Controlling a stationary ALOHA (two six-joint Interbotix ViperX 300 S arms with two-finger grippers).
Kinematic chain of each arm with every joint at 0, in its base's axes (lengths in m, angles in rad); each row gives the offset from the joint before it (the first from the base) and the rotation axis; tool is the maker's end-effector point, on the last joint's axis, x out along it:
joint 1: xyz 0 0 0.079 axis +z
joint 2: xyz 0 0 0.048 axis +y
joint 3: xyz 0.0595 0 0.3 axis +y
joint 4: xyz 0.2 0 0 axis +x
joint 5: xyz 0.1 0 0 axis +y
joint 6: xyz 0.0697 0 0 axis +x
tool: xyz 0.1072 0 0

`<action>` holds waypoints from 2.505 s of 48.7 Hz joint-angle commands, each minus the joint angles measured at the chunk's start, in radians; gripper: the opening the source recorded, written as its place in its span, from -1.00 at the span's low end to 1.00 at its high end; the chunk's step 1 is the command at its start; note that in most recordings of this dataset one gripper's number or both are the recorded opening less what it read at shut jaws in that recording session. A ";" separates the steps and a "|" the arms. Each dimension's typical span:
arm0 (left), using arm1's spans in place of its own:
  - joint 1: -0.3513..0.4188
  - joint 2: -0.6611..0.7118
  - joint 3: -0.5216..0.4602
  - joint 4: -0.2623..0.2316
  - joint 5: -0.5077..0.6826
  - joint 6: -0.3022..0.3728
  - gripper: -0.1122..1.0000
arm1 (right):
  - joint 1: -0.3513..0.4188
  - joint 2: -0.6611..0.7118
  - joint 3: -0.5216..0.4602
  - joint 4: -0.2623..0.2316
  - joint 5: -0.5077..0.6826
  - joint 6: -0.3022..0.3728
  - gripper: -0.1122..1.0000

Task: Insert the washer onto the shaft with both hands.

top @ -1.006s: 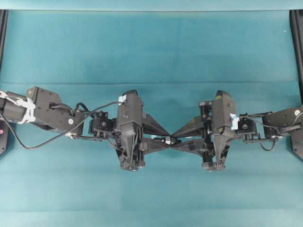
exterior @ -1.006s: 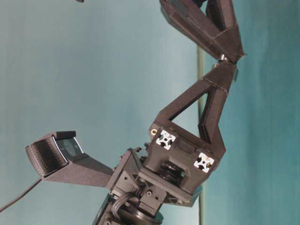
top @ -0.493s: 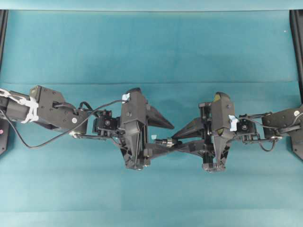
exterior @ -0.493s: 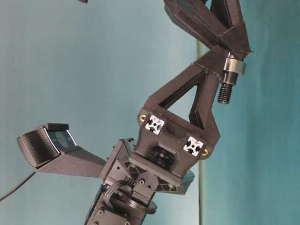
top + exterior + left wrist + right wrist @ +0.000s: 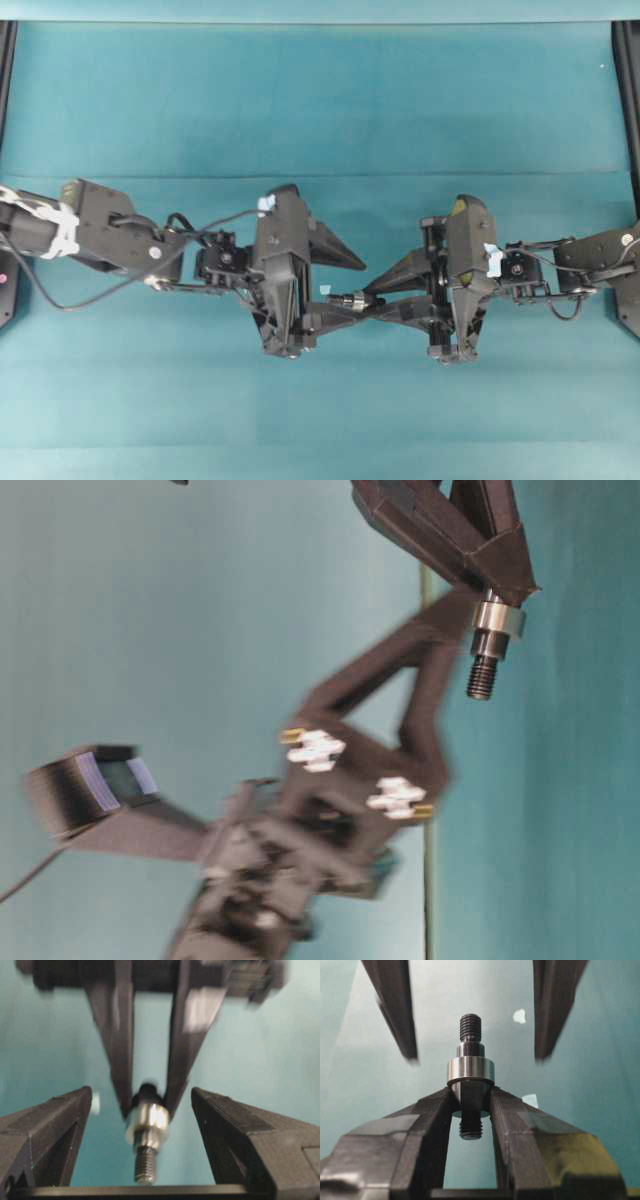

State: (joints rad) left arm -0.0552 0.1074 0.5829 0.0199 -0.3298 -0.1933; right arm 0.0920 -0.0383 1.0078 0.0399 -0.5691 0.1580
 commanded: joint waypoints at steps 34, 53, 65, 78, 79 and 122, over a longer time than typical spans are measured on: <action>-0.002 -0.400 0.249 0.002 0.334 0.018 0.76 | 0.002 -0.014 0.003 -0.002 -0.017 -0.002 -0.80; -0.002 -0.497 0.322 0.000 0.337 0.017 0.76 | 0.002 -0.014 0.003 0.000 -0.014 0.000 -0.80; -0.002 -0.497 0.322 0.000 0.359 0.017 0.76 | 0.003 -0.014 0.002 -0.002 -0.011 0.000 -0.80; -0.002 -0.495 0.322 0.000 0.362 0.018 0.76 | 0.003 -0.014 0.002 -0.002 -0.009 0.002 -0.80; 0.000 -0.497 0.322 0.000 0.364 0.017 0.76 | 0.002 -0.014 0.002 -0.002 -0.009 0.002 -0.80; -0.002 -0.492 0.319 0.000 0.364 0.017 0.76 | 0.002 -0.012 0.000 -0.002 -0.008 0.005 -0.80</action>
State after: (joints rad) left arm -0.0552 -0.3789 0.9143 0.0199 0.0368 -0.1779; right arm 0.0936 -0.0383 1.0155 0.0399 -0.5706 0.1595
